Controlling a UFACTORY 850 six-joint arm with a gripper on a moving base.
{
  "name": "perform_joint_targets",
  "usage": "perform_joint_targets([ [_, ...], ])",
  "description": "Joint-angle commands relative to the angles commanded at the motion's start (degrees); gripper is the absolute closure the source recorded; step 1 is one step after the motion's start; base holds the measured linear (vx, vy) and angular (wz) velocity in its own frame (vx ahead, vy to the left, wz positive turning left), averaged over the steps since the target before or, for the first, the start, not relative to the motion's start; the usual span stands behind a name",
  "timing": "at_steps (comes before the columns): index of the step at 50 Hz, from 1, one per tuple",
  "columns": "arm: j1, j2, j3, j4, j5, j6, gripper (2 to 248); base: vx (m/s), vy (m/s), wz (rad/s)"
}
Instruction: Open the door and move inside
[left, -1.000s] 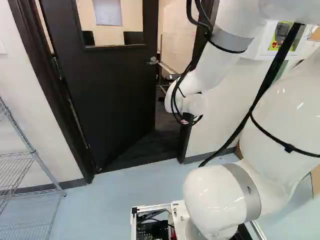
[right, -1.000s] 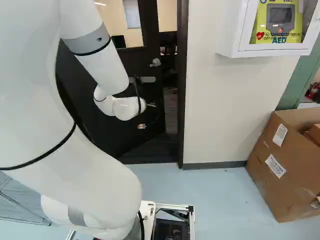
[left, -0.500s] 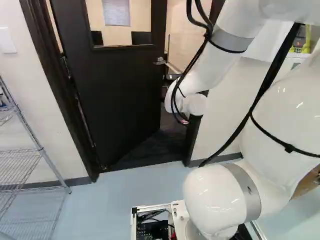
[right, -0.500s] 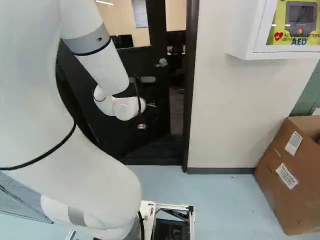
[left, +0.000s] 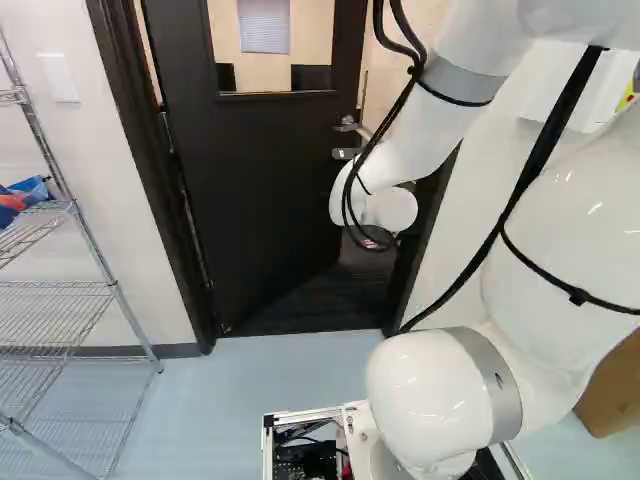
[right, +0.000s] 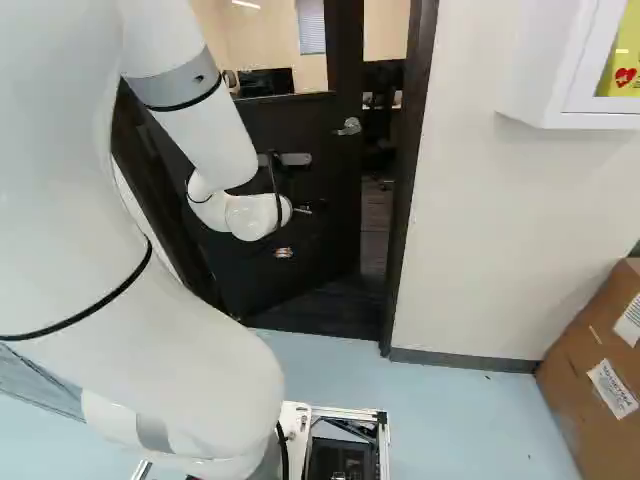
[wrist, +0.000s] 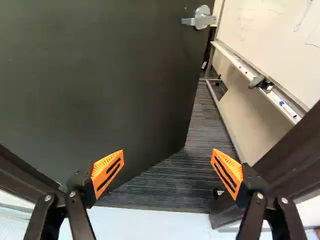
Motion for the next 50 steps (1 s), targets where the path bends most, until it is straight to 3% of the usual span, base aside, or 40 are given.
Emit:
perform_joint_targets([
  [13, 0.00, 0.00, 0.00, 0.00, 0.00, 0.00, 3, 0.072, 0.040, 0.188],
  [50, 0.00, 0.00, 0.00, 0.00, 0.00, 0.00, 3, 0.094, 0.029, -0.005],
])
